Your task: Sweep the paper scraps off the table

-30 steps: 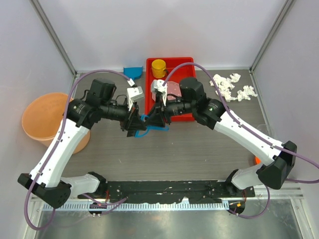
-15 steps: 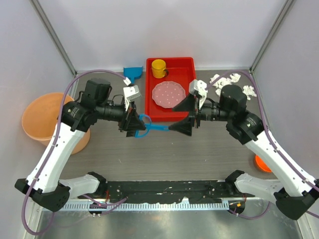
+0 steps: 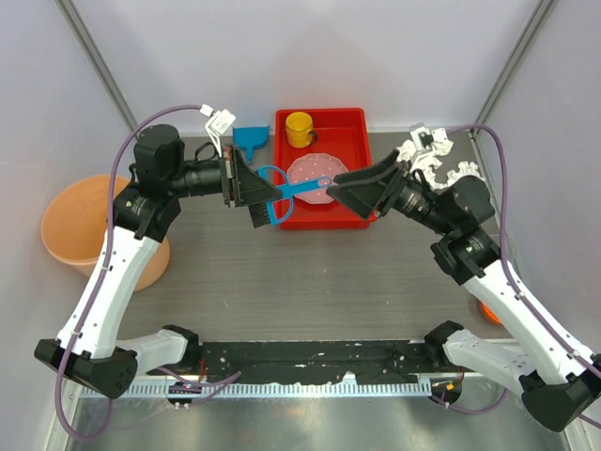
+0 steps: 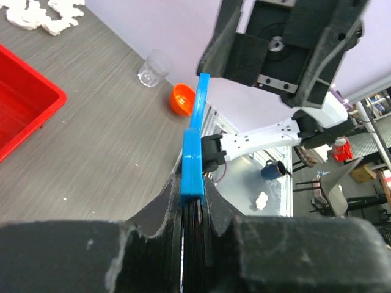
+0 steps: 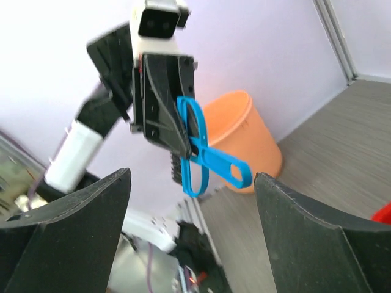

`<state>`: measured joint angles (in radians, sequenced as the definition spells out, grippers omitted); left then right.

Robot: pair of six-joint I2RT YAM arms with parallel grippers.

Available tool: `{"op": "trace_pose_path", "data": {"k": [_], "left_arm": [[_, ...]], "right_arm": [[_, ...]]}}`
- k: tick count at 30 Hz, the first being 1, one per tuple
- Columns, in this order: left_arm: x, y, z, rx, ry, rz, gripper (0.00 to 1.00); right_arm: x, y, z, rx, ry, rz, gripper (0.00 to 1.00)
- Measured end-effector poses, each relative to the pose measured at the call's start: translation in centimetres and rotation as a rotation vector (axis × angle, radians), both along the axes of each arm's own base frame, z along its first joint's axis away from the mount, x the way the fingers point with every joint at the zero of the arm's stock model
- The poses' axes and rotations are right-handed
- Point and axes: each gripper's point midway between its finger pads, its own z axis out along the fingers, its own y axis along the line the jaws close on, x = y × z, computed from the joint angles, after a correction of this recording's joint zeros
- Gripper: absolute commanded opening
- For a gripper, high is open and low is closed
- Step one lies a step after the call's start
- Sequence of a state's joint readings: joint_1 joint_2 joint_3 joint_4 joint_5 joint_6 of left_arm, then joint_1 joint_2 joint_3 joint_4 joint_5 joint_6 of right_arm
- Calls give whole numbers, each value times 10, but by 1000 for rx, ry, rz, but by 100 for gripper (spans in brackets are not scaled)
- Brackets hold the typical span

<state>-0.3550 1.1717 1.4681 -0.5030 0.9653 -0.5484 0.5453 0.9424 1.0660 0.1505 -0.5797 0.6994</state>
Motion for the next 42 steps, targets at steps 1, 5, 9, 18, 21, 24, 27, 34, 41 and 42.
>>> {"op": "trace_pose_path", "data": {"k": [1, 5, 9, 18, 21, 24, 27, 34, 41, 42], "left_arm": [[-1, -1, 3, -11, 10, -3, 0], [-3, -3, 12, -47, 25, -14, 0], [-4, -4, 20, -72, 31, -22, 0], [-2, -5, 20, -84, 43, -32, 0], [-2, -6, 19, -84, 42, -32, 0], [-1, -6, 19, -84, 44, -29, 0], [1, -5, 17, -83, 54, -25, 0], [11, -3, 6, -47, 35, 25, 100], [61, 32, -27, 223, -169, 312, 100], [67, 38, -31, 261, -198, 348, 100]], "right_arm": [[5, -1, 5, 68, 38, -21, 87], [22, 0, -5, 208, 167, -80, 87], [23, 14, -12, 239, 230, -115, 85], [31, 24, 7, 278, 196, -122, 39], [36, 28, 4, 277, 205, -124, 24], [36, 28, 6, 288, 201, -122, 12], [33, 27, 14, 302, 177, -114, 1], [37, 26, 10, 268, 151, -144, 1], [65, -8, -12, 10, 73, -439, 1], [68, -16, -14, -23, 61, -484, 1]]}}
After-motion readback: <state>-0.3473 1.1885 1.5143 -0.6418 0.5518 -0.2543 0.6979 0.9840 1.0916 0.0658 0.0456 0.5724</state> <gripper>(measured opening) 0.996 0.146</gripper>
